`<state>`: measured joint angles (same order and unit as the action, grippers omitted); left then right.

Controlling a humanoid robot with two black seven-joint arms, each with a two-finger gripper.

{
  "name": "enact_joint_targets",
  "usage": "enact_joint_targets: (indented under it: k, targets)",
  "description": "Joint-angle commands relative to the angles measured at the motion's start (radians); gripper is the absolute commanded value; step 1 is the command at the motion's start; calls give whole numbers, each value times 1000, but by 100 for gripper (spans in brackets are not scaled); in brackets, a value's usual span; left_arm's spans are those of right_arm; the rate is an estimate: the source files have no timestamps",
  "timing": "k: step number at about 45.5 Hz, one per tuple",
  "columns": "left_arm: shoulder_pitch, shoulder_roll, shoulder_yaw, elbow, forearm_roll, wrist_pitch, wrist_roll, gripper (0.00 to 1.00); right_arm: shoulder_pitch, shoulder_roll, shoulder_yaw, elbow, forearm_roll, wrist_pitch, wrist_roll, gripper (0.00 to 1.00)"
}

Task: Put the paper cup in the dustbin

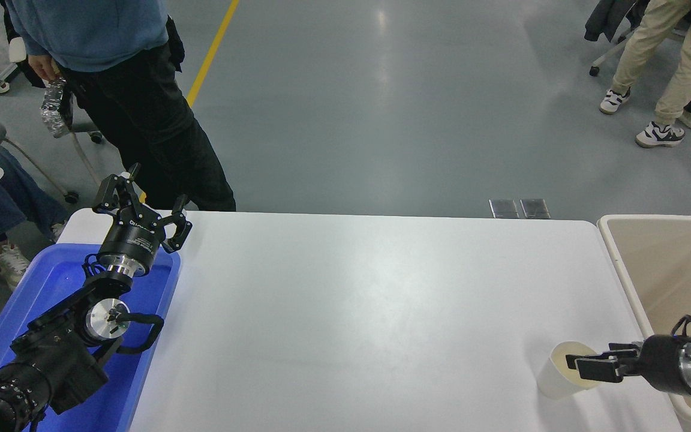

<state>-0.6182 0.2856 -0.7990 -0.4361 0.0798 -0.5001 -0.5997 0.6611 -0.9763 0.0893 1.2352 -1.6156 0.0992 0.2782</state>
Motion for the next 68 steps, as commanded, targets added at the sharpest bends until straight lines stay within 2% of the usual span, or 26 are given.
enact_joint_targets:
  k: [1,5,9,10,13,15,17,18,20,51,68]
  targets:
    - [0,0,1,0,0,0,0,100,6,14,-25,-19,-1,-6,1,99]
    - [0,1,1,0,0,0,0,100,9,13,-26,-20,-1,-6,1,96]
    - [0,1,0,0,0,0,0,100,11,14,-25,-17,0,-7,4,82]
    - [0,1,0,0,0,0,0,100,14,14,-25,-17,-1,-9,3,76]
    - [0,0,0,0,0,0,0,100,17,14,-25,-17,-1,-12,3,45]
    - [0,1,0,-1,0,0,0,100,18,14,-25,-16,-1,-12,3,32]
    - [0,1,0,0,0,0,0,100,20,14,-26,-16,0,-12,4,15]
    - [0,1,1,-1,0,0,0,100,18,14,-26,-16,0,-12,4,8]
    - [0,0,0,0,0,0,0,100,18,13,-28,-13,0,-12,4,0]
    - [0,1,0,0,0,0,0,100,43,-5,-28,12,19,-13,4,0]
    - [0,0,0,0,0,0,0,100,141,-157,-28,135,17,-3,12,0]
